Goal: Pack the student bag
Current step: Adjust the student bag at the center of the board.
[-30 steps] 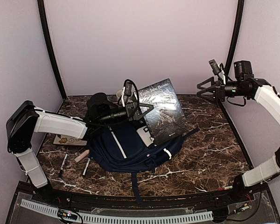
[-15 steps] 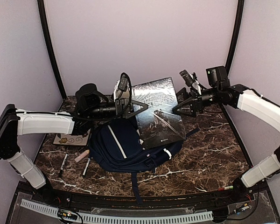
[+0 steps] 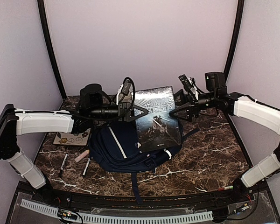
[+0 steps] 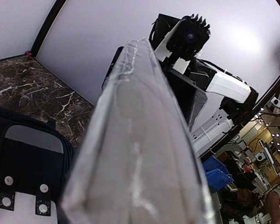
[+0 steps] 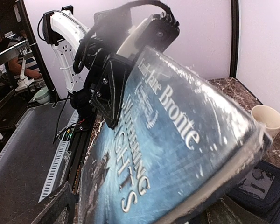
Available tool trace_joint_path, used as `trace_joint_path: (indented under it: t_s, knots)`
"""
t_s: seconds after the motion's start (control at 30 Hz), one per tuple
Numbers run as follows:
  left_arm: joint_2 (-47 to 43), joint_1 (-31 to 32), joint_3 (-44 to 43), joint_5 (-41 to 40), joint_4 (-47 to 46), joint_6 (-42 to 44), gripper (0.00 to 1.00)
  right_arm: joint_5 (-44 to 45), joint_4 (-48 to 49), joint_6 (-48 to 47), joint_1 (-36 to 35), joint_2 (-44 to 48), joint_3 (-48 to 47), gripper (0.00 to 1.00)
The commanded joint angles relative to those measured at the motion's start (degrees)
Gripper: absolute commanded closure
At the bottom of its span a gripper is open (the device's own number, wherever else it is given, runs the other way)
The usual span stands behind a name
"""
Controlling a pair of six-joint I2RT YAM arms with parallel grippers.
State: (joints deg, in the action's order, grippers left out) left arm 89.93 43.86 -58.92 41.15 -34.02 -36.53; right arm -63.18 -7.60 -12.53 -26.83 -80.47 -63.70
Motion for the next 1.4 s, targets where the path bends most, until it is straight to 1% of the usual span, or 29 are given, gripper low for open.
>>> trace_joint_path:
  t_s: [0.0,0.07,0.13,0.17,0.23,0.3,0.4,0.5,0.57,0.63,0.73,0.77,0.83,0.9,0.97,1.03,1.1,1.27,1.3,1.33,1.37]
  knots:
    - [-5.47,-0.64,-3.82,-3.24,2.69,5.54,0.82,-0.47,6.42,0.47,0.47,-0.42,0.35,0.1]
    - [-6.25,-0.68,-3.02,-3.26,2.46,6.27,0.91,-0.47,8.38,0.47,0.61,-0.03,1.29,0.1]
    - [-6.31,-0.69,-2.13,-2.26,-0.07,5.31,0.98,-0.47,9.78,0.47,0.64,0.28,2.39,0.1]
    - [-6.08,-0.65,-1.81,-1.93,-1.21,4.57,1.0,-0.47,9.49,0.47,0.78,0.27,2.57,0.1]
    - [-5.9,-0.7,-1.68,-1.79,-2.49,3.74,1.0,-0.47,7.54,0.47,1.53,0.66,2.39,0.1]
    - [-6.52,-0.77,-1.42,-2.59,-1.36,4.3,1.0,-0.47,3.82,0.47,3.21,1.21,1.42,0.1]
    - [-8.72,-1.01,-2.15,-4.11,7.05,7.69,1.0,-0.47,-2.56,0.47,7.0,1.05,-0.56,0.1]
    - [-12.04,-1.98,-3.4,-8.0,19.41,11.75,1.0,-0.47,-15.42,0.47,9.14,-1.63,-4.47,0.1]
    - [-13.93,-2.68,-5.11,-10.28,28.75,14.52,1.0,-0.47,-26.78,0.47,8.95,-3.94,-6.69,0.1]
    - [-16.06,-4.01,-6.64,-11.69,36.4,16.06,1.0,-0.47,-32.11,0.47,8.8,-5.92,-6.52,0.1]
    - [-18.62,-6.2,-7.39,-12.38,44.94,16.42,1.0,-0.47,-38.63,0.47,7.53,-8.31,-6.26,0.1]
    - [-19.25,-7.07,-7.44,-12.14,47.35,16.6,1.0,-0.47,-39.34,0.47,6.35,-8.35,-5.7,0.1]
    - [-20.28,-8.21,-7.15,-11.7,51.81,16.56,1.0,-0.47,-37.45,0.47,3.62,-6.72,-3.39,0.1]
    - [-21.41,-11.67,-6.09,-11.1,54.94,15.76,1.0,-0.47,-35.0,0.47,0.6,-5.87,-2.75,0.1]
    - [-22.76,-14.31,-3.97,-10.04,56.59,14.44,1.0,-0.47,-32.87,0.47,-2.93,-7.09,-2.7,0.1]
    - [-23.99,-16.8,-2.48,-8.61,57.81,13.56,1.0,-0.47,-31.48,0.47,-4.98,-9.96,-3.79,0.1]
    - [-25.15,-18.29,-1.1,-7.74,57.44,13.21,1.0,-0.47,-30.35,0.47,-6.04,-14.84,-5.64,0.1]
    - [-27.12,-18.81,0.95,-6.32,55.17,12.78,1.0,-0.47,-30.41,0.47,-5.21,-24.36,-7.92,0.1]
    - [-27.17,-18.86,1.42,-5.95,54.88,12.91,1.0,44.06,-29.87,0.47,-3.96,-25.32,-7.85,0.2]
    - [-27.13,-18.88,1.86,-5.49,54.62,12.97,1.0,56.42,-29.3,0.47,-2.21,-26.31,-8.2,0.34]
    - [-27.17,-18.89,2.47,-5.06,54.37,13.06,1.0,59.6,-29.28,1.51,-0.31,-27.11,-9.01,0.35]
